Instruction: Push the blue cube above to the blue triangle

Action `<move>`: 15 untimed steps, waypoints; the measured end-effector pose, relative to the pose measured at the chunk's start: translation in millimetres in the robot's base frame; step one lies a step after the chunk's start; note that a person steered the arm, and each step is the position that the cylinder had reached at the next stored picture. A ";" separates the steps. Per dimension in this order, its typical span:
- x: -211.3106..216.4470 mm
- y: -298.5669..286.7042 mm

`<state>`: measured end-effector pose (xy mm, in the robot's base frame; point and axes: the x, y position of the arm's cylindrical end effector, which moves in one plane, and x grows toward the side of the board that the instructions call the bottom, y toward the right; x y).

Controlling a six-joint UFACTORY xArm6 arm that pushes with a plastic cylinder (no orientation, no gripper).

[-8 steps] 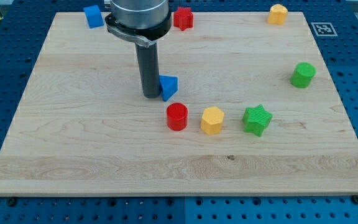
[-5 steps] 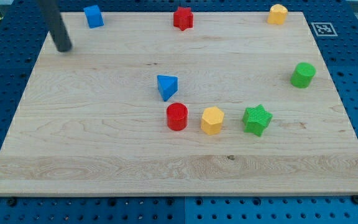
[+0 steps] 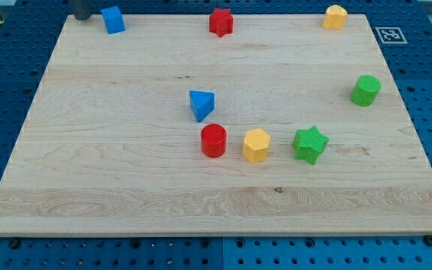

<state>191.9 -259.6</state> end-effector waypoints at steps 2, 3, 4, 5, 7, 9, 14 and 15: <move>0.6 41.4; 0.7 45.7; 1.5 77.0; 20.0 85.9; 77.3 63.4; 120.6 91.5; 153.5 151.5; 171.4 153.8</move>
<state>363.3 -105.8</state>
